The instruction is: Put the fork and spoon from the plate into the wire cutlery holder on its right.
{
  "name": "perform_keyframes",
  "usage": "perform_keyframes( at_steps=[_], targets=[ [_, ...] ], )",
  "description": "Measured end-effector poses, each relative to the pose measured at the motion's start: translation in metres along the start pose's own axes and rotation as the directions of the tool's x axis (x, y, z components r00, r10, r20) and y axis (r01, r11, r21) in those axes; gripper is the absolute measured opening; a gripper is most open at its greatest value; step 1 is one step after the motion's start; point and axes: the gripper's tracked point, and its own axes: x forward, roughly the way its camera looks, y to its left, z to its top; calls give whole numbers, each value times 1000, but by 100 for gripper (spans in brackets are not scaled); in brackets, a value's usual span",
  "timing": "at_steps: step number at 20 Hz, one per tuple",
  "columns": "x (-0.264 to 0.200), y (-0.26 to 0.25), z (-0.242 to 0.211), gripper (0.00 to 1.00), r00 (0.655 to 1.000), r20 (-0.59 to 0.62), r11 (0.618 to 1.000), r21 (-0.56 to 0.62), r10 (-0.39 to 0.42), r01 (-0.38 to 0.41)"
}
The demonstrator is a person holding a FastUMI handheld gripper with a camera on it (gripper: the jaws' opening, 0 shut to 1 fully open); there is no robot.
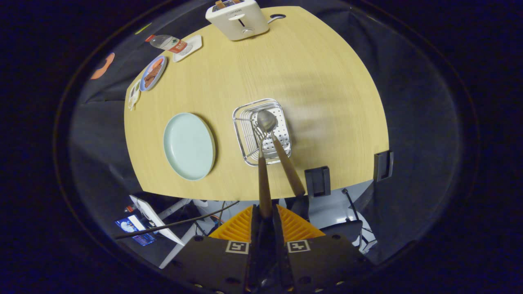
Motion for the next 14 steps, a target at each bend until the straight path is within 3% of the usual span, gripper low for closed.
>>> perform_keyframes(
  at_steps=[3,6,7,8,9,12,14],
  targets=[
    [-8,6,13,31,997,75,999,-51,-12,15],
    [-22,16,25,54,984,178,994,-102,-7,26],
    [-26,20,31,61,974,225,993,-114,-5,31],
    [-33,23,38,75,962,274,992,-124,-2,38],
    [-39,28,44,80,946,324,990,-132,4,40],
    [-67,46,61,94,867,497,986,-158,32,54],
    [-94,62,69,95,773,632,982,-176,62,66]
  ],
)
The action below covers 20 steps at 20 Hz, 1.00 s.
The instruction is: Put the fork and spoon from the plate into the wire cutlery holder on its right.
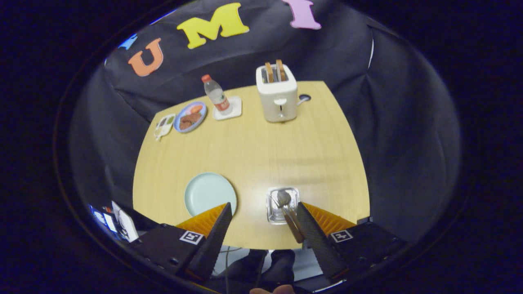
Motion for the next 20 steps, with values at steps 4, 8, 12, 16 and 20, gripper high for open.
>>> perform_keyframes(
  at_steps=[4,8,12,16,20],
  targets=[
    [-39,14,18,97,967,254,999,-37,-3,13],
    [-66,32,28,97,898,440,999,-47,2,21],
    [-76,30,29,97,858,512,998,-29,-35,58],
    [-101,34,42,97,806,590,999,8,-37,40],
    [-138,33,65,97,720,694,999,15,-33,31]
  ],
)
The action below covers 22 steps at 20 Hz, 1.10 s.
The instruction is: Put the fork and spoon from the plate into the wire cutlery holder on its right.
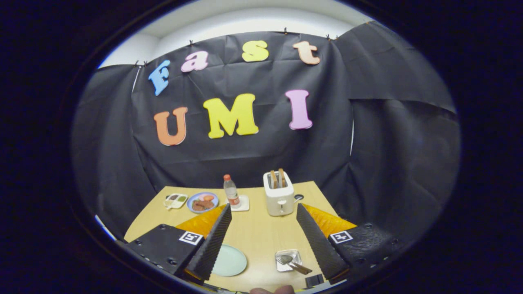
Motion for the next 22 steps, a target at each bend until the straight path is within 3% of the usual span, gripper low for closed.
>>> perform_keyframes(
  at_steps=[8,22],
  targets=[
    [-14,-4,61,96,984,176,999,48,-4,-5],
    [-21,-20,101,96,945,327,998,71,-25,2]
  ],
)
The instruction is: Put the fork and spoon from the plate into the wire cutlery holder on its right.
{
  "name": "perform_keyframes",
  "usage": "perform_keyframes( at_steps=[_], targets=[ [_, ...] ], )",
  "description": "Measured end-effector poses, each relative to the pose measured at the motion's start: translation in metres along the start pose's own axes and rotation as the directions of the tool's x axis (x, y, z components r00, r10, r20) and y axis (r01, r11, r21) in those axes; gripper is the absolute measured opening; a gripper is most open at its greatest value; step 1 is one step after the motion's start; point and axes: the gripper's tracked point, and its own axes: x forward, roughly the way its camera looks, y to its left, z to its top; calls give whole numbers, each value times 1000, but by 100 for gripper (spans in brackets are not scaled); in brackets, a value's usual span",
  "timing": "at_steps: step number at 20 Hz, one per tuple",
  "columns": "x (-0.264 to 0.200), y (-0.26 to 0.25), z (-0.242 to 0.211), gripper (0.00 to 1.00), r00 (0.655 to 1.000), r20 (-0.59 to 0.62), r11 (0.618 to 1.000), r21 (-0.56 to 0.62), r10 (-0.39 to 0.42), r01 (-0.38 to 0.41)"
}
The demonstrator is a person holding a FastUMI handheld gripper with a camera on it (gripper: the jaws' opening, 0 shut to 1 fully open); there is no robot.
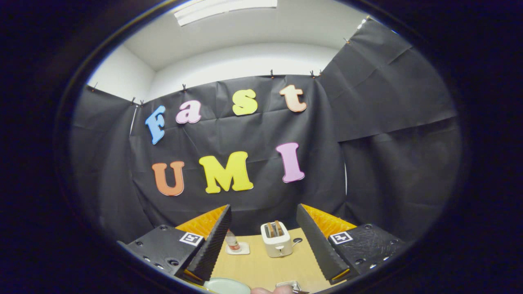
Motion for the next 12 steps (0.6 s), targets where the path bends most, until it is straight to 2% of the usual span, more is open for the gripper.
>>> perform_keyframes(
  at_steps=[12],
  targets=[
    [1,-7,-1,96,1000,13,1000,10,-20,20]
  ],
)
